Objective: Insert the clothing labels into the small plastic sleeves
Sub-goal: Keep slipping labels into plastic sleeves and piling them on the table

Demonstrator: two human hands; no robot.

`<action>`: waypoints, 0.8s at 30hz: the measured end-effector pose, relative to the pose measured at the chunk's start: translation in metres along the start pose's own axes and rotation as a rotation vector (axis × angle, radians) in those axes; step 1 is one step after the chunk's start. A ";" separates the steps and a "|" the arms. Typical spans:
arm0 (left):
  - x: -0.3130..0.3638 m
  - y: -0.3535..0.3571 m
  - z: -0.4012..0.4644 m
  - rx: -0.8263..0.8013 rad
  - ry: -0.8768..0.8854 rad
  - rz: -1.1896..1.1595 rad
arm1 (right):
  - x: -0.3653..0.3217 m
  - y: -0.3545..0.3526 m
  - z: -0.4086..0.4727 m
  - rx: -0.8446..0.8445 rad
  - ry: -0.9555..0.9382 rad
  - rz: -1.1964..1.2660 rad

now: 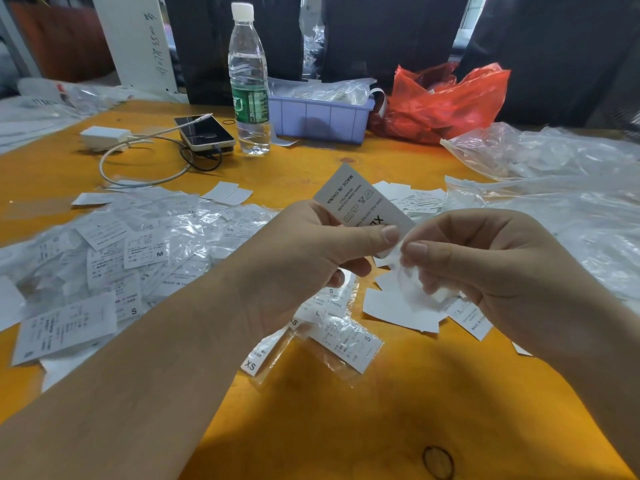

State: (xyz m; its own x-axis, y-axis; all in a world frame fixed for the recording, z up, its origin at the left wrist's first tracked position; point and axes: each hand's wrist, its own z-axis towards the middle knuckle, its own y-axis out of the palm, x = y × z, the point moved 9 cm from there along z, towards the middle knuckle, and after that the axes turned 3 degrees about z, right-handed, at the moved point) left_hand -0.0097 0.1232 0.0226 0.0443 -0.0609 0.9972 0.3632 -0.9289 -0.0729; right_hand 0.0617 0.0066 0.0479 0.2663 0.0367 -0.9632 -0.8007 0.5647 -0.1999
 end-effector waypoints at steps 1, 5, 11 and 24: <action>-0.001 -0.001 0.001 -0.001 -0.001 0.013 | -0.001 0.000 0.000 0.004 -0.005 -0.010; -0.001 0.000 0.002 -0.013 0.015 0.043 | -0.001 0.000 0.000 -0.002 -0.006 -0.037; 0.000 0.001 0.002 -0.057 0.048 0.049 | 0.000 0.005 0.001 -0.043 -0.002 0.000; 0.002 -0.001 0.002 -0.011 0.024 -0.062 | 0.006 0.002 0.002 -0.045 0.002 -0.006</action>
State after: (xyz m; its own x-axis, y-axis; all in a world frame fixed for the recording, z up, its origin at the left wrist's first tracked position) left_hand -0.0085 0.1249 0.0243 -0.0005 -0.0116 0.9999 0.3544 -0.9350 -0.0107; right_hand 0.0628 0.0097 0.0426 0.2698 0.0320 -0.9624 -0.8223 0.5277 -0.2130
